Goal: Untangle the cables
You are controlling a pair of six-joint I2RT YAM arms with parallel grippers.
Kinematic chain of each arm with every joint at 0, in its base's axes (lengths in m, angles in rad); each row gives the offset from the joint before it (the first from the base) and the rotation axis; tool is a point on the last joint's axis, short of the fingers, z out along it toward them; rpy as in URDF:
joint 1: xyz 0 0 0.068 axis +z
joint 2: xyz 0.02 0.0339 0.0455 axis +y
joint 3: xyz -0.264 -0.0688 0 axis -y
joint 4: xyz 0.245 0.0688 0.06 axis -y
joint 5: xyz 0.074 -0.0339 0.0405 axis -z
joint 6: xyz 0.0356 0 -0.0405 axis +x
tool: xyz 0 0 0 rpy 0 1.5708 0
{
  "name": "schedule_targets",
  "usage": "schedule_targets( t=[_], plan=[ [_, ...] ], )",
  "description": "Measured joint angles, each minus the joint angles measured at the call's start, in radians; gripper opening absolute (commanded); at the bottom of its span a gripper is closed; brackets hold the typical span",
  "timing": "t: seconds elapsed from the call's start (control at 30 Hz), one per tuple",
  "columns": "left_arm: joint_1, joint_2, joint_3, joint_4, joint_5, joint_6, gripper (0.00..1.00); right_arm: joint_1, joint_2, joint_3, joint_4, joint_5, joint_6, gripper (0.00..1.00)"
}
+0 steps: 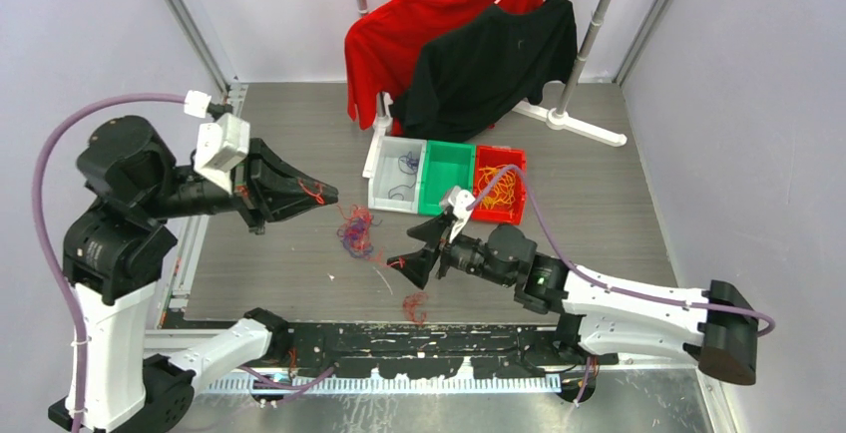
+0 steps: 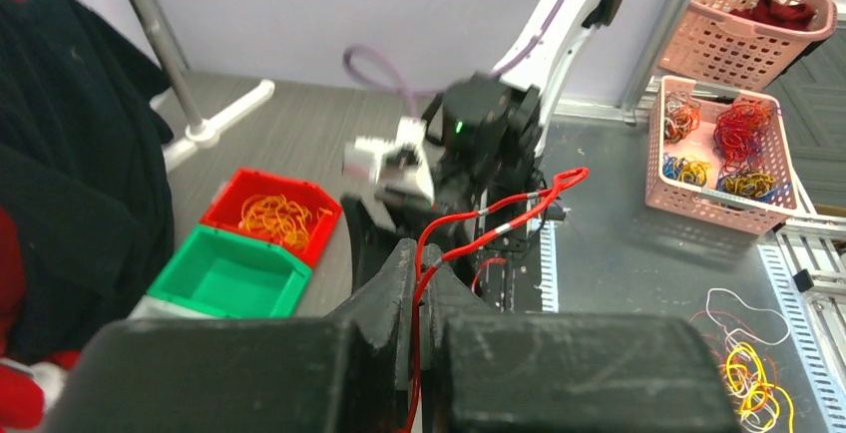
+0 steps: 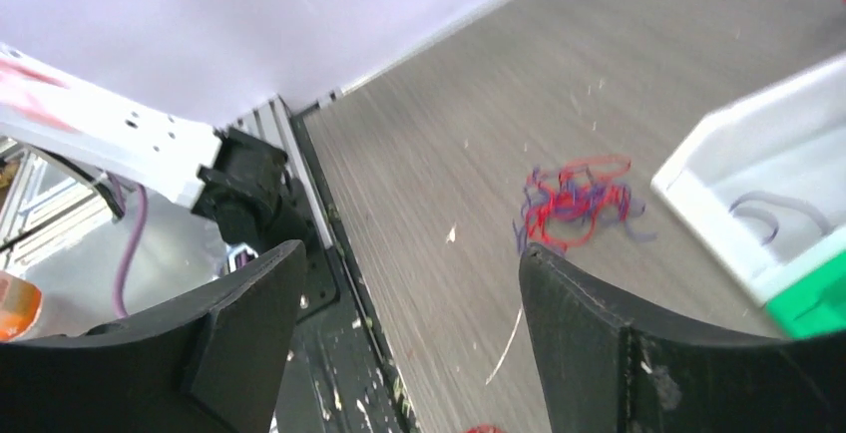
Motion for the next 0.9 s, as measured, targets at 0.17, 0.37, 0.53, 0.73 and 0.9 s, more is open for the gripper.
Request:
schedule_targets(
  t=[0.17, 0.37, 0.53, 0.73, 0.9],
  plan=[
    [0.000, -0.023, -0.132, 0.016, -0.025, 0.012, 0.00, -0.001, -0.072, 0.136, -0.104, -0.021, -0.076, 0.83],
    [0.000, -0.026, -0.214, 0.044, -0.045, 0.011, 0.00, -0.001, -0.016, 0.299, -0.177, -0.134, -0.133, 0.82],
    [0.000, -0.016, -0.237, 0.063, -0.048, 0.002, 0.00, -0.001, 0.090, 0.361, -0.195, -0.157, -0.159, 0.67],
    [0.000, -0.034, -0.264, 0.089, -0.044, -0.036, 0.00, -0.001, 0.201, 0.398, -0.213, -0.095, -0.176, 0.27],
    [0.000, -0.065, -0.327, 0.107, -0.045, -0.047, 0.00, -0.002, 0.204, 0.397, -0.156, -0.047, -0.135, 0.01]
  ],
)
